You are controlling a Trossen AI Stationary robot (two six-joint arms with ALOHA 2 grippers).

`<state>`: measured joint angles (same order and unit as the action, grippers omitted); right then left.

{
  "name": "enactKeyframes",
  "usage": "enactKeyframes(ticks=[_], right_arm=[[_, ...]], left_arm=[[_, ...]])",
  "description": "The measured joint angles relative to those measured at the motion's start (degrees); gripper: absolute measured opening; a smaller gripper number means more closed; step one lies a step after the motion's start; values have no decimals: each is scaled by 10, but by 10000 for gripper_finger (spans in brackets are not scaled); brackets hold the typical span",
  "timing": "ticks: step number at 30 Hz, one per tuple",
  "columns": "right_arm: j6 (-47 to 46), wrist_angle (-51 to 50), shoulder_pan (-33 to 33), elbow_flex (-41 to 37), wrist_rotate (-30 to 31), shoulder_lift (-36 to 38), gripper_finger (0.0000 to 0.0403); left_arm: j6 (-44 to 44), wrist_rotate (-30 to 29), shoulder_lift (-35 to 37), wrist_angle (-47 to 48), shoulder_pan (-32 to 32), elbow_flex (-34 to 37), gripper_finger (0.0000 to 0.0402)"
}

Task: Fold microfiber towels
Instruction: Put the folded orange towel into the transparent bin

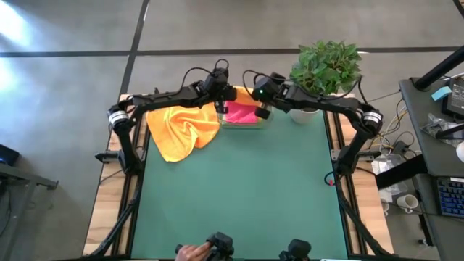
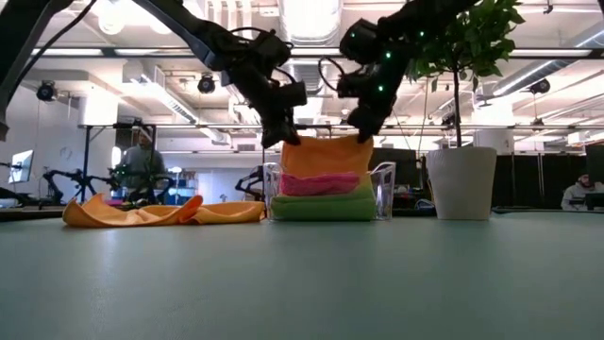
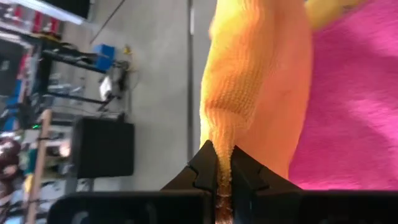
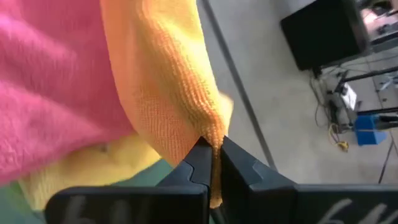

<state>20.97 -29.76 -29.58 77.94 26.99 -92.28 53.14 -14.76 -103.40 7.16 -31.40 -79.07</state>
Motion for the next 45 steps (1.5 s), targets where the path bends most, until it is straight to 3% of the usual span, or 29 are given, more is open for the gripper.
enactKeyframes(ticks=[9, 16, 27, 32, 36, 45], right_arm=[[-23, -4, 1, -22, -9, -2, 8], [-48, -20, 2, 0, -77, 4, 8], [-107, -70, 3, -1, -153, -7, 8], [-130, -78, 4, -1, -197, -15, 9], [-150, -78, 9, -2, -200, -16, 9], [-176, -86, 23, 9, -203, -16, 76]], left_arm=[[-3, 11, -7, -1, 3, 24, 0], [-40, 31, 1, 64, 8, 27, 6], [-152, 96, 4, 116, 9, 23, 55], [-201, 144, 4, 184, 11, 13, 88], [-228, 159, 4, 208, 14, 11, 112], [-228, 159, 10, 209, 21, 11, 161]])
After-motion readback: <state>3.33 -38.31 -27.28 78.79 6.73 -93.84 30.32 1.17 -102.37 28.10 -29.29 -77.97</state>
